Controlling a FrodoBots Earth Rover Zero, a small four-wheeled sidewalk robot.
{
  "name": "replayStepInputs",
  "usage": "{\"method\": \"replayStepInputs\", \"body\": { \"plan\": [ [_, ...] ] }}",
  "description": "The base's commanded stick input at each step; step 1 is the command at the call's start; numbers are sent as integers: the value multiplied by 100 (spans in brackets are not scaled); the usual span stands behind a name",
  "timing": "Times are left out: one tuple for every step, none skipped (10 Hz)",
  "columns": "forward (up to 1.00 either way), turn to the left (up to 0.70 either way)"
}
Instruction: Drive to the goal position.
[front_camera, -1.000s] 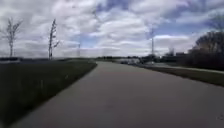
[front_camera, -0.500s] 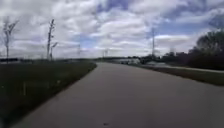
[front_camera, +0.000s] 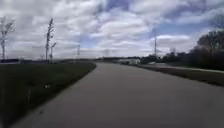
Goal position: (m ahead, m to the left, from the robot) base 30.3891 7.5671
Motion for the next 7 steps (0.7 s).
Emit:
{"method": "replayStepInputs", "body": {
  "plan": [
    [86, 0],
    [85, 0],
    [84, 0],
    [96, 0],
    [98, 0],
    [97, 0],
    [98, 0]
  ]
}}
